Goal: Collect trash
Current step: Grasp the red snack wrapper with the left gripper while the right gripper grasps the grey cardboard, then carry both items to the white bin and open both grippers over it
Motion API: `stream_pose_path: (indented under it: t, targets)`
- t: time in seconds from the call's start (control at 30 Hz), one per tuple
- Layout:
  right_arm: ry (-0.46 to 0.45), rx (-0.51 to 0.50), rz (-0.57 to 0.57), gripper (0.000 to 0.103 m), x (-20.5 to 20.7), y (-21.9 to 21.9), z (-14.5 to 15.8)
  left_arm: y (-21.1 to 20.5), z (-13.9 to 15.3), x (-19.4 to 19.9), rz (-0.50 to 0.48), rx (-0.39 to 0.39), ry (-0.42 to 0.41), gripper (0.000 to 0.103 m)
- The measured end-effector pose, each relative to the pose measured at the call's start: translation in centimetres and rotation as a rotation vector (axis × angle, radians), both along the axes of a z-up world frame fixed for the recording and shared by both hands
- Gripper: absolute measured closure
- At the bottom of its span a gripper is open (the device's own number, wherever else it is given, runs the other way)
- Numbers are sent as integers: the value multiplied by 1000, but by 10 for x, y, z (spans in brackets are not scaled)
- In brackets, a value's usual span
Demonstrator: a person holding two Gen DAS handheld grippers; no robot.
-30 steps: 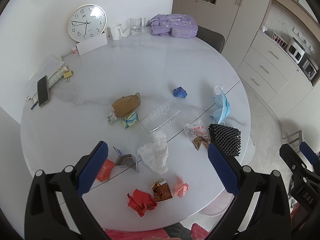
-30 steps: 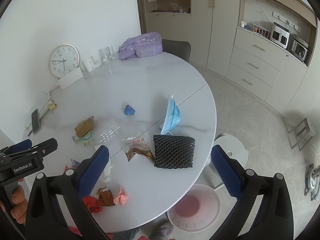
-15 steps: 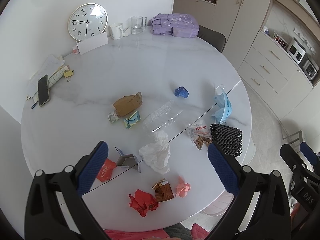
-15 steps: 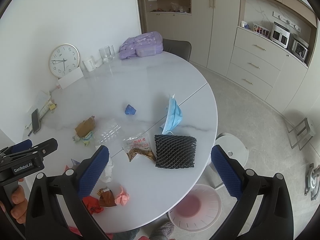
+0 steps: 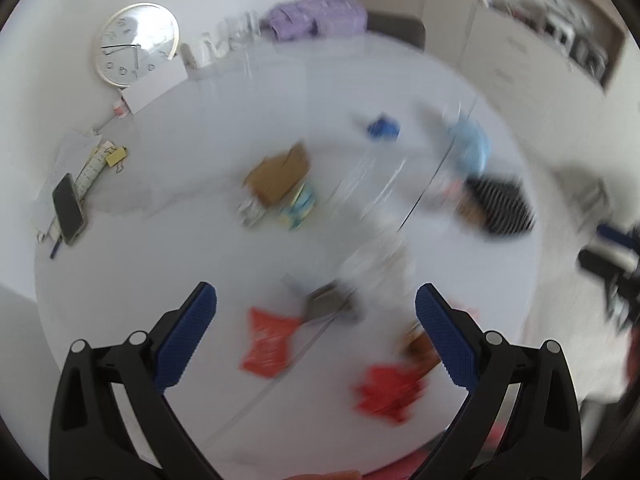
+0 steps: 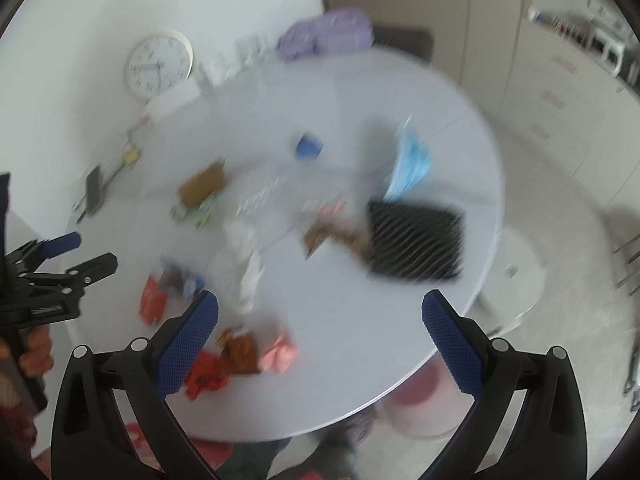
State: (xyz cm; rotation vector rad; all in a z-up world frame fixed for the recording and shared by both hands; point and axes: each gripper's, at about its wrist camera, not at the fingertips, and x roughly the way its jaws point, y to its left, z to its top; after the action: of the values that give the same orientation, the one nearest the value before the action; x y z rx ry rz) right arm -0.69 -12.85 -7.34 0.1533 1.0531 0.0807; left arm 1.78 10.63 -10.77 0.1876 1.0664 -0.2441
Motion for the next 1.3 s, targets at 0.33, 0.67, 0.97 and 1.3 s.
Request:
stream_pose_path:
  t: [0.33,0.67,0.97,1.3]
  targets:
    - [138,-85,29,2,-22,42,-55,59,-76,-8,-208,81,118,8]
    - [164,-96,-38,2,-15,60,-57,48,-129,20,-193,34,210,36]
    - [141,-94,-24,2,0,76,-48,57,-139,29,-111,-12,268,71]
    - [118,-44,187,2,25,132,-58,85,-111,21,9,-84,217,71]
